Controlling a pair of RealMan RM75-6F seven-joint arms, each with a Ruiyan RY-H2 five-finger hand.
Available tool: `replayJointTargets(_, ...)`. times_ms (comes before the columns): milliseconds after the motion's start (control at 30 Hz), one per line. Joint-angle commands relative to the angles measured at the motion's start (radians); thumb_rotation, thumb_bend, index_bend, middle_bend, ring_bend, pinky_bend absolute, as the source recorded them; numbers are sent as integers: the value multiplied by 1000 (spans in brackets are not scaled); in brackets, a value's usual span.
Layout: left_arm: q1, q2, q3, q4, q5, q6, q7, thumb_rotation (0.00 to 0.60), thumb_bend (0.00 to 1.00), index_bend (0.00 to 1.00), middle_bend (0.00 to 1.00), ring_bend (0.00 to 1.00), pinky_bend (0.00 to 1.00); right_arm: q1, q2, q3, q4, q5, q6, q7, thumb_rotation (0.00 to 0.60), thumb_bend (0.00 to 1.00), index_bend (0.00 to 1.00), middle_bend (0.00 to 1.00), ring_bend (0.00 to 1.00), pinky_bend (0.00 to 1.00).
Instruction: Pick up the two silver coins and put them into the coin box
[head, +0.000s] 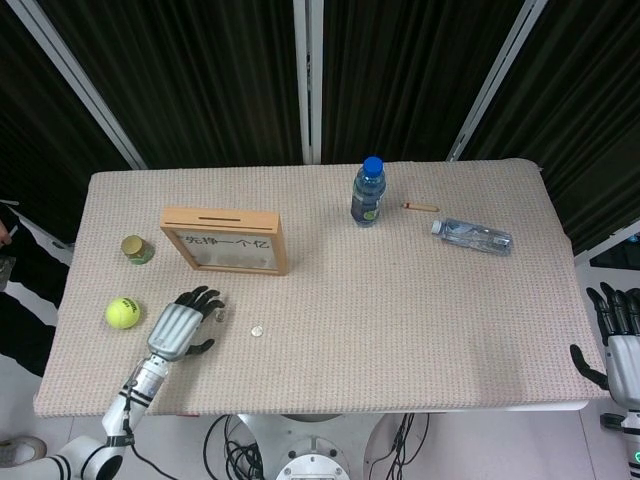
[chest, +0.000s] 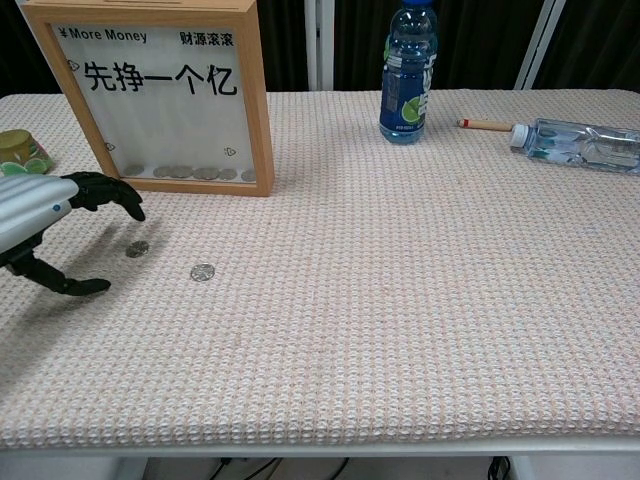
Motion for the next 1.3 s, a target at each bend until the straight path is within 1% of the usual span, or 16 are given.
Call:
replayJointTargets(33, -9, -14, -2, 19, -5, -3, -5, 600, 190, 305, 171, 112, 249, -1, -1, 0, 4, 2, -1, 3, 600, 275, 0, 0, 0, 0)
replayJointTargets(167, -17, -23, -1, 29, -6, -2, -10, 600, 195, 350, 171, 105, 242, -1, -2, 1, 9, 6, -5, 8, 600, 274, 0, 0, 0, 0)
replayJointTargets(267, -22, -32, 0, 40, -10, -4, -19, 600, 216, 373, 171, 104, 239, 0, -3, 1, 14, 7, -8, 11, 600, 275, 0, 0, 0, 0)
replayJointTargets(400, -27, -41, 4, 58, -15, -10, -27, 600, 254, 375, 171, 104, 237, -1, -3, 1, 18, 8, -8, 15, 600, 275, 0, 0, 0, 0)
replayJointTargets(500, -29, -46, 5, 67, -21, -13, -29, 600, 263, 376, 171, 104, 236, -3, -2, 1, 20, 10, -7, 19, 600, 275, 0, 0, 0, 0)
replayJointTargets(1300, -43, -65, 14, 92, -50, -31, -29, 600, 265, 381, 171, 104, 226, -4, -7, 4, 24, 15, -8, 20, 600, 289, 0, 0, 0, 0)
